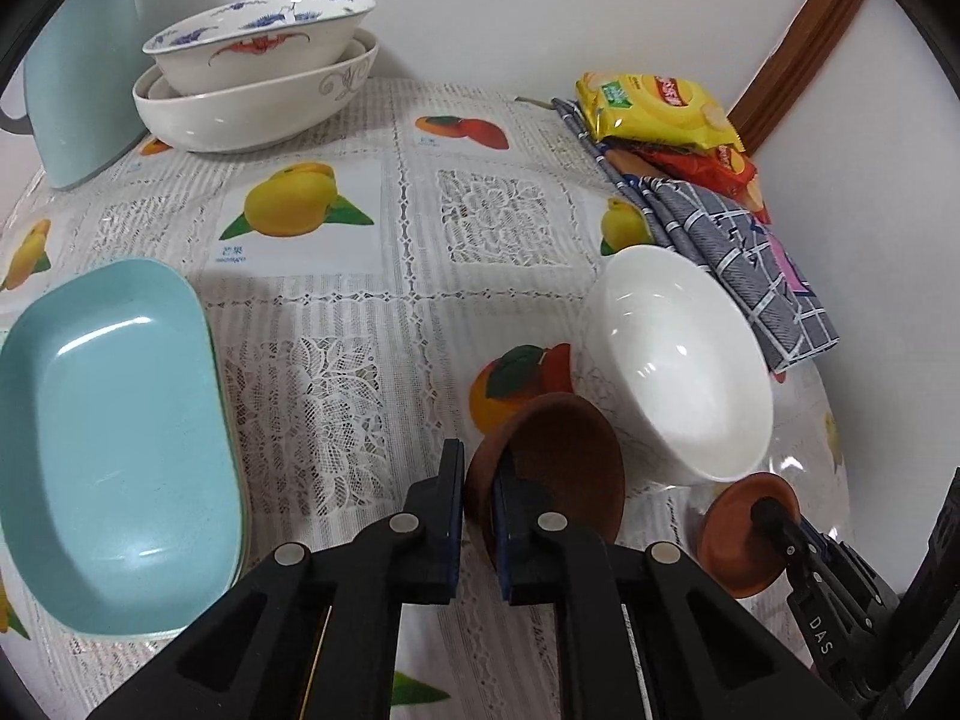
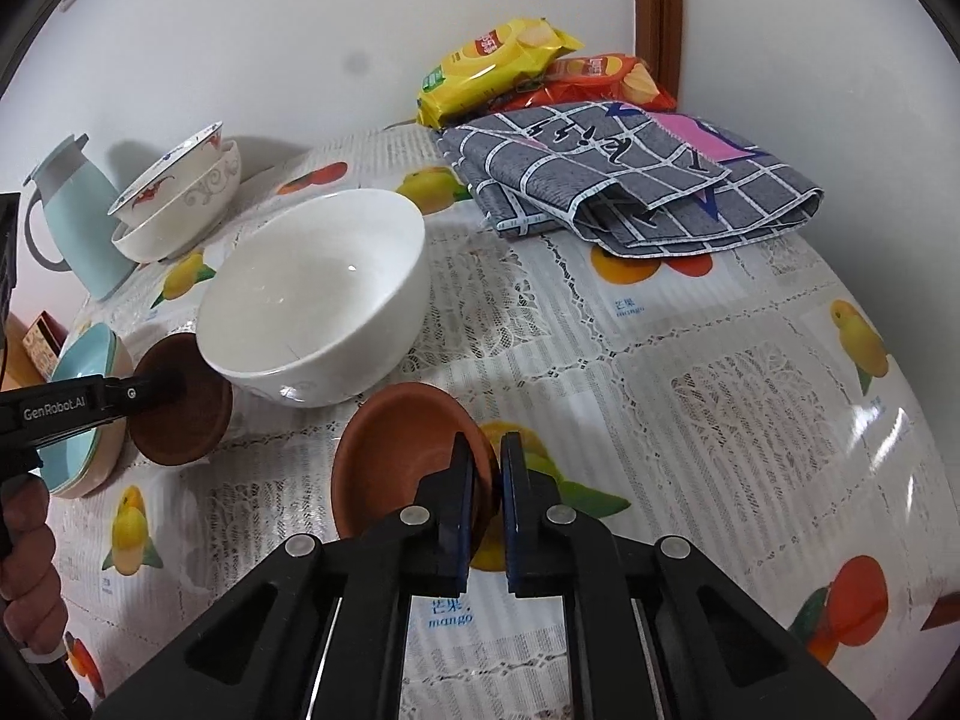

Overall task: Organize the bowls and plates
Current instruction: 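Close the left gripper on one brown bowl rim while the right gripper closes on the other, then lift both brown bowls and carry the right gripper's bowl over the white bowl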

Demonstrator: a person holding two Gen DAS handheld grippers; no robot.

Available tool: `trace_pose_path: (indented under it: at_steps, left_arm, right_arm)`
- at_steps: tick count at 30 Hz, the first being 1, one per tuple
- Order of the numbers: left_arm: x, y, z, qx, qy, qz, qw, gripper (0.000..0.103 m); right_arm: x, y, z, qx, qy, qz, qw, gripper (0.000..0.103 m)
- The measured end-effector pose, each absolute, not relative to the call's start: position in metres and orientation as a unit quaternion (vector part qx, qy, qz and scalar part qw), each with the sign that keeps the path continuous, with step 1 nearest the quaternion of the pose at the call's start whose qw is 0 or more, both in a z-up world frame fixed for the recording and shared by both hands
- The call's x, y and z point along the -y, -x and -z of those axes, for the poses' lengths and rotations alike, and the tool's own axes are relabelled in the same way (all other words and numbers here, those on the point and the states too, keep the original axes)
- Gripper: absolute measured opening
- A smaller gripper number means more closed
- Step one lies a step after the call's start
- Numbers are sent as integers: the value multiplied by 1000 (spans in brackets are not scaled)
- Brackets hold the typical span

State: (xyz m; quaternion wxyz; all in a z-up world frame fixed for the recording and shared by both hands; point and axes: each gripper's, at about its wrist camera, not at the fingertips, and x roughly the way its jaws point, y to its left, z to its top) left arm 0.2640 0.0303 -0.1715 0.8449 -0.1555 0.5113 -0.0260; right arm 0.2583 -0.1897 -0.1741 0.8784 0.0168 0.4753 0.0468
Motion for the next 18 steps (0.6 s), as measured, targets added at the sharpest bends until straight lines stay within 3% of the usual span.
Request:
trace_pose_path:
  at_steps: [18]
  left_arm:
    - [-39,-216,109,-468,149,29,871,9]
  right_arm:
    - [189,-221,109,-429,-31,-41,902,8]
